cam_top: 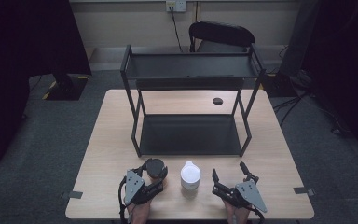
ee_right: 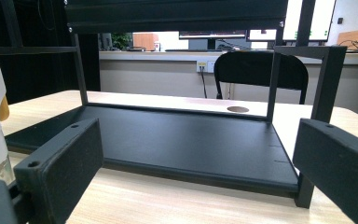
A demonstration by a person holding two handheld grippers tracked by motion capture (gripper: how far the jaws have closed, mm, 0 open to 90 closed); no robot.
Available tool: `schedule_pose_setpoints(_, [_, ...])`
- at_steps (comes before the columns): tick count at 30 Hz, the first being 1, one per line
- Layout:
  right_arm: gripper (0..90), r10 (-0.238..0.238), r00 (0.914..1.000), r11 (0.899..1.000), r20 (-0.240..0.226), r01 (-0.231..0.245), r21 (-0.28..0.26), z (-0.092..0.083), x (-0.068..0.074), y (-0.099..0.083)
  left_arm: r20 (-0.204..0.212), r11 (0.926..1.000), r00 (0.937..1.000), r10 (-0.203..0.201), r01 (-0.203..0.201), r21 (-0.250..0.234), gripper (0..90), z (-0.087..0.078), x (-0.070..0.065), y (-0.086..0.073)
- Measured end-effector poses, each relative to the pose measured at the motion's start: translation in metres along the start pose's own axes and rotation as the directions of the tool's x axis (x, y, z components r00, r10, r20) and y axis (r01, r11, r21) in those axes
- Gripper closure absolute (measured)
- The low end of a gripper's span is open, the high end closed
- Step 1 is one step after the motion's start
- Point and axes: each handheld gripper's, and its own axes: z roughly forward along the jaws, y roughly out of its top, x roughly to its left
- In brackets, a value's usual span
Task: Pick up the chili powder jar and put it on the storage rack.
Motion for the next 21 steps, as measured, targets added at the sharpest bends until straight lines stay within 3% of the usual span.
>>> schedule_pose_setpoints(21, [0.7, 0.000, 1.0000, 1.000, 0.001, 0.000, 0.000, 0.000, 0.000, 0.000, 0.015, 0.9977, 0.9988, 0.046, -0.046, -0.050, 35.4, -0.002, 0.005, 0.034])
